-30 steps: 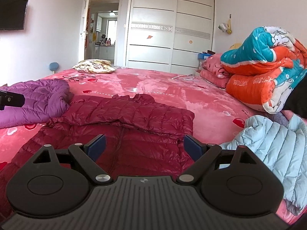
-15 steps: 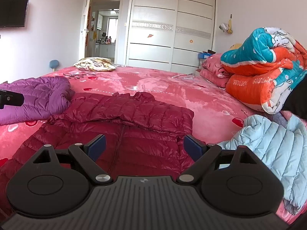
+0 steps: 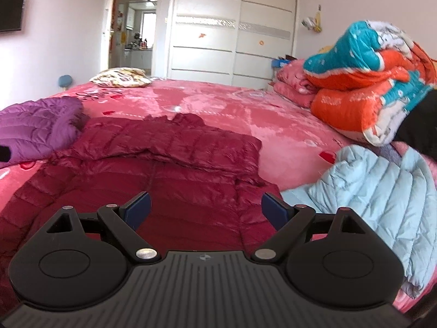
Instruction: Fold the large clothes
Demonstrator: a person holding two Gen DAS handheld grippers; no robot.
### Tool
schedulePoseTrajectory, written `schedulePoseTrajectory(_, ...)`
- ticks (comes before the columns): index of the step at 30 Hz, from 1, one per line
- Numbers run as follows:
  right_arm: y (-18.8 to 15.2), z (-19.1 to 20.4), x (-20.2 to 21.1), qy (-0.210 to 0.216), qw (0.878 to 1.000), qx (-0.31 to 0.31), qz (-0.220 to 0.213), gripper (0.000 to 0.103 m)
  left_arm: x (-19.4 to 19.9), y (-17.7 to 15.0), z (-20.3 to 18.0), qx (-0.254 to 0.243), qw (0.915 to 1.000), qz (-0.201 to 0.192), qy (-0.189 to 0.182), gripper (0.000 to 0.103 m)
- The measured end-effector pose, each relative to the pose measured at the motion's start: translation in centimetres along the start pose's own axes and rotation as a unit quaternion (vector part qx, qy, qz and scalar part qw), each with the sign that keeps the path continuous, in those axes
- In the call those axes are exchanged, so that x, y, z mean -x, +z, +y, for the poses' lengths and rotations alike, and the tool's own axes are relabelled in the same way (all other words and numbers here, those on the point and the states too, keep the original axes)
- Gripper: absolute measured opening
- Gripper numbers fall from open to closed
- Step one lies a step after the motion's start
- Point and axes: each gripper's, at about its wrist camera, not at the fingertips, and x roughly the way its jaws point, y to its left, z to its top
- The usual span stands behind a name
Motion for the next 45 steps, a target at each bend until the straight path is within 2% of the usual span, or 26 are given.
schedulePoseTrajectory(2, -0.2, -1.0, -0.3, -0.009, 1.000, -0.002, 0.012, 0.103, -0.6, -0.5, 0.5, -0.001, 0.9999, 0.012, -0.002, 0.098)
schedulePoseTrajectory(6, -1.3, -4.4, -1.0, -0.035, 0.997, -0.013, 0.062, 0.103, -1.9, -1.9, 2.6, 0.012, 0.9988, 0.045, -0.014, 0.098)
schedulePoseTrajectory(10, -2.5, -9.6, -1.2, -0.028, 0.989, -0.104, 0.099, 0.103, -3.0, -3.4, 5.6, 0.047, 0.9958, 0.070, -0.036, 0.098)
schedulePoseTrajectory(13, -3.8, -12.8, -1.5, -0.036, 0.979, -0.154, 0.127, 0.103, -3.7, -4.3, 7.7, 0.088, 0.9896, 0.091, -0.067, 0.097)
schedulePoseTrajectory(21, -8.0, -15.9, -3.1, 0.060, 0.948, -0.244, 0.194, 0.103, -6.0, -6.2, 10.7, 0.152, 0.9718, 0.141, -0.113, 0.097)
schedulePoseTrajectory(28, -9.6, -16.5, -3.0, 0.091, 0.936, -0.267, 0.211, 0.103, -7.6, -7.9, 10.1, 0.148, 0.9586, 0.189, -0.153, 0.097)
schedulePoseTrajectory(35, -9.9, -17.0, -3.2, 0.113, 0.934, -0.275, 0.198, 0.103, -7.9, -8.5, 9.9, 0.144, 0.9549, 0.197, -0.170, 0.097)
schedulePoseTrajectory(38, -9.8, -16.9, -3.3, 0.137, 0.933, -0.272, 0.193, 0.103, -7.9, -8.6, 9.7, 0.141, 0.9525, 0.199, -0.182, 0.098)
schedulePoseTrajectory(45, -9.7, -16.8, -4.0, 0.175, 0.928, -0.266, 0.192, 0.103, -7.9, -9.1, 9.3, 0.157, 0.9337, 0.211, -0.243, 0.098)
